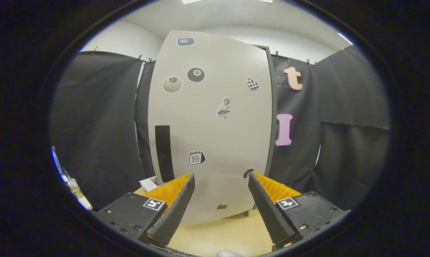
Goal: Open the shoe cabinet door, grab the shoes and put them into the shoe cabinet, then close the shoe cabinet door.
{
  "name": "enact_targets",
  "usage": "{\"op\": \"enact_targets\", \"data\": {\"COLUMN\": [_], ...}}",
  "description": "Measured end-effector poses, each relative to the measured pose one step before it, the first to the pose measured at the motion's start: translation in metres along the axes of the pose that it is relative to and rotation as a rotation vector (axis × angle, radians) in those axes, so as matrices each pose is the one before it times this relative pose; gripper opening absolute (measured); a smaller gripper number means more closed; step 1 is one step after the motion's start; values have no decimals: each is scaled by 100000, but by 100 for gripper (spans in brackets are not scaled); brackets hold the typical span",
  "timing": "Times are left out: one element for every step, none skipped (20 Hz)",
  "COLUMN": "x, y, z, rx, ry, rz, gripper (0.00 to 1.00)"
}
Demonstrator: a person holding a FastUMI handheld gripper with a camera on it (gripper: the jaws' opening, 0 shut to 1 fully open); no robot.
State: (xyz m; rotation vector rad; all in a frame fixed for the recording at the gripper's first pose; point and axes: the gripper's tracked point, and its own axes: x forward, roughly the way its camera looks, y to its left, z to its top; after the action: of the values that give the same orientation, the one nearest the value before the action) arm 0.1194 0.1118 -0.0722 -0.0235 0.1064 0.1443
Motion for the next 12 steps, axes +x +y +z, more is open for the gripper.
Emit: {"op": "enact_targets", "data": {"x": [-678, -629, -640, -513, -347, -412, -188, -309, -319, -408, -437, -252], "y": [-500, -580, -600, -553, -323, -277, -409, -469, -479, -600, -376, -312], "z": [540, 497, 383, 316, 371, 331, 353, 332, 496, 216, 113, 219], "rx": [1219, 398, 23, -13, 659, 848, 636, -39, -283, -620, -411, -56], "ry": [-402, -679, -639, -456, -419, -174, -658, -708, -1723, -358, -686, -575], "rz": [-272, -1023, -1448, -1420, -520, -207, -1020, -1114, -1615, -2025, -1380, -1055], "gripper": [99, 99, 99, 99, 99, 99, 99, 99, 99, 99, 99, 99]}}
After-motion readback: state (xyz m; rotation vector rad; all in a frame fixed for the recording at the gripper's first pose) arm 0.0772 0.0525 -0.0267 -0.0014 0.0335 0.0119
